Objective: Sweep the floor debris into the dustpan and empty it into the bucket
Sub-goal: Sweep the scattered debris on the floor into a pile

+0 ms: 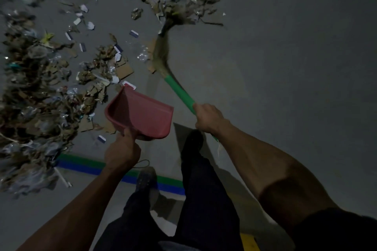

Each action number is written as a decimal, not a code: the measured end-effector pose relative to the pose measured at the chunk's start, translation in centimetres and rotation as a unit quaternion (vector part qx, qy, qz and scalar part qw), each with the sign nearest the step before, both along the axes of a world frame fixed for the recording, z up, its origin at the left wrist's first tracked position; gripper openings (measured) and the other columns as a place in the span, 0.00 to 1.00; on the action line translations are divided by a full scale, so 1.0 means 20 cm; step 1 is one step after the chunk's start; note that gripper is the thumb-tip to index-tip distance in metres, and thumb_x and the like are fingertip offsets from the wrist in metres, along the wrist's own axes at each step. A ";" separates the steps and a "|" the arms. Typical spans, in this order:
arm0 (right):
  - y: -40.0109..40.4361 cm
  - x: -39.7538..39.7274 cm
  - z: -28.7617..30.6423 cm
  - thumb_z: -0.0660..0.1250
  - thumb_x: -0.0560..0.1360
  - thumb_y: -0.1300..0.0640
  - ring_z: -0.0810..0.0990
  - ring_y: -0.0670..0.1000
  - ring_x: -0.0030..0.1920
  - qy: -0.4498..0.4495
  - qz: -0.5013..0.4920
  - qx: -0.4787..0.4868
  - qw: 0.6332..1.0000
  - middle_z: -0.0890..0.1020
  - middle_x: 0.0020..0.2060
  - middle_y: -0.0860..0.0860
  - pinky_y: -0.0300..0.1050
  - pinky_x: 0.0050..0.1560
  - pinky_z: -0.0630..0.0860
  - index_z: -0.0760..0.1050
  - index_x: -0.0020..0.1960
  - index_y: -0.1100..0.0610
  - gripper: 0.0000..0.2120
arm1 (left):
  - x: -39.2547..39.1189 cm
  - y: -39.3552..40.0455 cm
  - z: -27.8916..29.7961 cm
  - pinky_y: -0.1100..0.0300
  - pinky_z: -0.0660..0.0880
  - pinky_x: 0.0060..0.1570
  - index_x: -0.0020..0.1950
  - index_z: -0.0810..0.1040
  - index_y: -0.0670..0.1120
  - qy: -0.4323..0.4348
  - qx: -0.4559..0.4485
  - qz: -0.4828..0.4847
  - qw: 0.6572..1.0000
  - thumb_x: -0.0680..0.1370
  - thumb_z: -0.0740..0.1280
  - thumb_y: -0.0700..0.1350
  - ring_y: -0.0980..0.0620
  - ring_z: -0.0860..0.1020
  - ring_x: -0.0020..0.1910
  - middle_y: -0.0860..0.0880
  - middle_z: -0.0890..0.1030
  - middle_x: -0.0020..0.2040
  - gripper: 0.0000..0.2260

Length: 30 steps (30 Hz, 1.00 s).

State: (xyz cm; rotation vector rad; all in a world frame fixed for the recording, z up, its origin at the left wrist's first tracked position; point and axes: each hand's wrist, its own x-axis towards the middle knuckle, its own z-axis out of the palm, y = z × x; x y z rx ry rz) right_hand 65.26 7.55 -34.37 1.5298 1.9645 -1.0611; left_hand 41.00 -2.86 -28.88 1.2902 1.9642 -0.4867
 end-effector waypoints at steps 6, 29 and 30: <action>-0.03 0.09 0.11 0.65 0.70 0.65 0.79 0.62 0.52 0.056 -0.029 0.026 0.998 0.78 0.56 0.61 0.44 0.41 0.69 0.65 0.74 0.53 0.33 | 0.00 0.01 0.06 0.48 0.68 0.44 0.65 0.64 0.41 -0.013 -0.002 0.042 0.999 0.77 0.59 0.37 0.33 0.75 0.51 0.34 0.71 0.58 0.17; 0.95 0.41 -0.28 0.69 0.71 0.60 0.77 0.58 0.46 -0.069 -0.221 0.059 0.971 0.79 0.53 0.62 0.44 0.43 0.72 0.73 0.62 0.63 0.20 | 0.20 0.50 -0.19 0.48 0.70 0.43 0.69 0.64 0.43 -0.018 0.107 0.051 0.993 0.78 0.58 0.39 0.36 0.74 0.51 0.37 0.71 0.57 0.19; 0.99 0.36 -0.29 0.69 0.71 0.59 0.75 0.57 0.44 -0.072 -0.181 0.062 0.979 0.78 0.52 0.61 0.44 0.42 0.71 0.73 0.60 0.63 0.18 | 0.20 0.51 -0.21 0.50 0.68 0.41 0.69 0.64 0.43 -0.013 0.106 0.046 0.993 0.78 0.58 0.39 0.37 0.74 0.50 0.38 0.71 0.57 0.19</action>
